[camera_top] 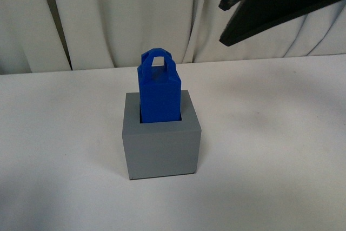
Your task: Insert blue part into gray base
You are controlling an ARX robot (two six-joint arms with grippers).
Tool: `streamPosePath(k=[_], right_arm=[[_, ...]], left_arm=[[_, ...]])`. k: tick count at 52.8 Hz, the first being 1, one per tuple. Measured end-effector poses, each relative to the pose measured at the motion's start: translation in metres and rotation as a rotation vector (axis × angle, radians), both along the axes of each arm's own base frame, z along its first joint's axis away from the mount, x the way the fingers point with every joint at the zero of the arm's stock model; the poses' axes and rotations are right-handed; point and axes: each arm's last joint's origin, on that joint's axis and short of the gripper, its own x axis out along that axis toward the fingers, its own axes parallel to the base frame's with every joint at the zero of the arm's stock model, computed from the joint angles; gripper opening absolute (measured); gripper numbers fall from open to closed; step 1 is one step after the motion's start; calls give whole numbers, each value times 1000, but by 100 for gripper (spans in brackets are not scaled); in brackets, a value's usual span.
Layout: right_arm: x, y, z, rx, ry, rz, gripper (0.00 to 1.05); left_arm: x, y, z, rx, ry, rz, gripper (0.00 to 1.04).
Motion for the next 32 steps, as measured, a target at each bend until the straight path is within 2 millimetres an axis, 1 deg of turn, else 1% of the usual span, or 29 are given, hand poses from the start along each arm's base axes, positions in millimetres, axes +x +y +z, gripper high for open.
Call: streamPosePath(k=[3,9,13,18,21,25,32], right_arm=[[-10,-16,-5,36,-8,-26,97],[-23,-36,-17,99,-24,-79,97],[-37,-56,-28,200,-47,-135,97],[-47,-73,-35,298,-83,-191,97],[-56,-86,-42,373,-116,-256,97],[-60,-93,-45,408,-117,-319,97],[-60,-93,-47,421,-92,-337,97]], left_arm=[[0,0,0,0,0,0,99],[0,0,0,0,0,0,99],[0,0,0,0,0,0,99],[0,0,0,0,0,0,99],[0,0,0,0,0,0,99],[0,0,0,0,0,0,99],[0,0,0,0,0,0,99]])
